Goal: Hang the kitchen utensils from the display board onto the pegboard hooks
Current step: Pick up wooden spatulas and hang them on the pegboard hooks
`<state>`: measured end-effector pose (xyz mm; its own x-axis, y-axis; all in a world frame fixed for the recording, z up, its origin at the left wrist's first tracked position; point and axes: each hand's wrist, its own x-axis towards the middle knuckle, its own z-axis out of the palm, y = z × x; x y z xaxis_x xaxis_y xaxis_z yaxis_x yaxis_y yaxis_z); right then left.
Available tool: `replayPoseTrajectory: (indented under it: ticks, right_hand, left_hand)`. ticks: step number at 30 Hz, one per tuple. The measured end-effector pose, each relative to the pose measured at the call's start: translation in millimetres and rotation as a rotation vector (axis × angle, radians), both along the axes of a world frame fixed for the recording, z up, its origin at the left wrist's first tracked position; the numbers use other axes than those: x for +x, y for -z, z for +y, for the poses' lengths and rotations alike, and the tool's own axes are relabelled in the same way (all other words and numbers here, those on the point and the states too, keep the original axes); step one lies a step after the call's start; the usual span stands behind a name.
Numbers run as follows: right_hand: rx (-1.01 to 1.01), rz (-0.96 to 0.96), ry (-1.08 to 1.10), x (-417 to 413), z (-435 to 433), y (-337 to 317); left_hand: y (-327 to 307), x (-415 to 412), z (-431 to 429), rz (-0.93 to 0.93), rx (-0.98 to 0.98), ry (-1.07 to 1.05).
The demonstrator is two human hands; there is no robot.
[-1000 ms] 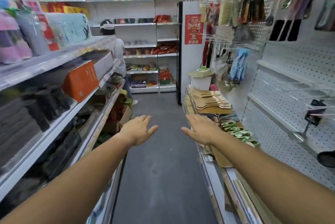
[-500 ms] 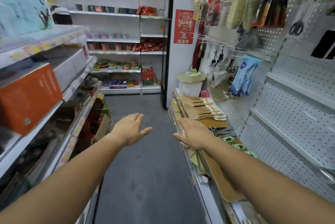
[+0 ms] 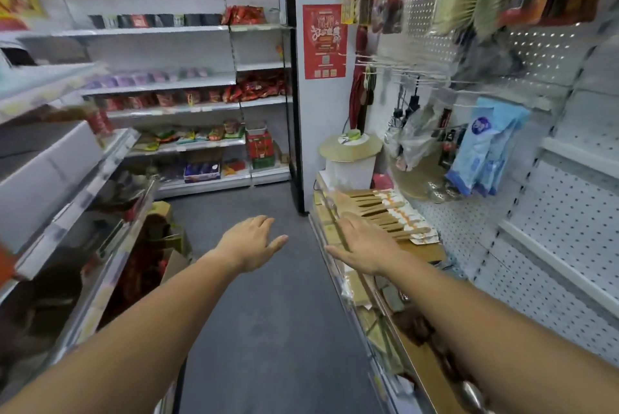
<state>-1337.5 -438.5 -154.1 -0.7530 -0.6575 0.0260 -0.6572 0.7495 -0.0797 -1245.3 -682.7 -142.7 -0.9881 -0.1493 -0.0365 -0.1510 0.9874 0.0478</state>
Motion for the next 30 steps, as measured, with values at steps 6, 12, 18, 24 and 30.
replayPoseTrajectory:
  ticks: [6,12,18,24,30]
  right_hand:
    - [-0.015,-0.023,0.01,-92.8,-27.7,3.0]
    - [0.012,-0.086,0.077,-169.3,-64.0,15.6]
    - [0.025,-0.098,0.176,-243.3,-107.0,30.2]
    - [0.073,-0.163,0.286,-307.1,-150.8,45.2]
    - [0.068,-0.188,0.361,-361.9,-179.7,61.1]
  left_hand:
    - [1.0,-98.7,-28.4,-0.012,-0.008,0.043]
    - [17.7,-191.3,-65.5,-0.04,0.016,0.096]
    - [39.5,-288.5,-123.4,-0.037,0.032,0.2]
    - [43.9,-374.1,-190.7,-0.07,0.044,0.254]
    - [52.7,-445.7,-212.0,-0.109,0.034,0.366]
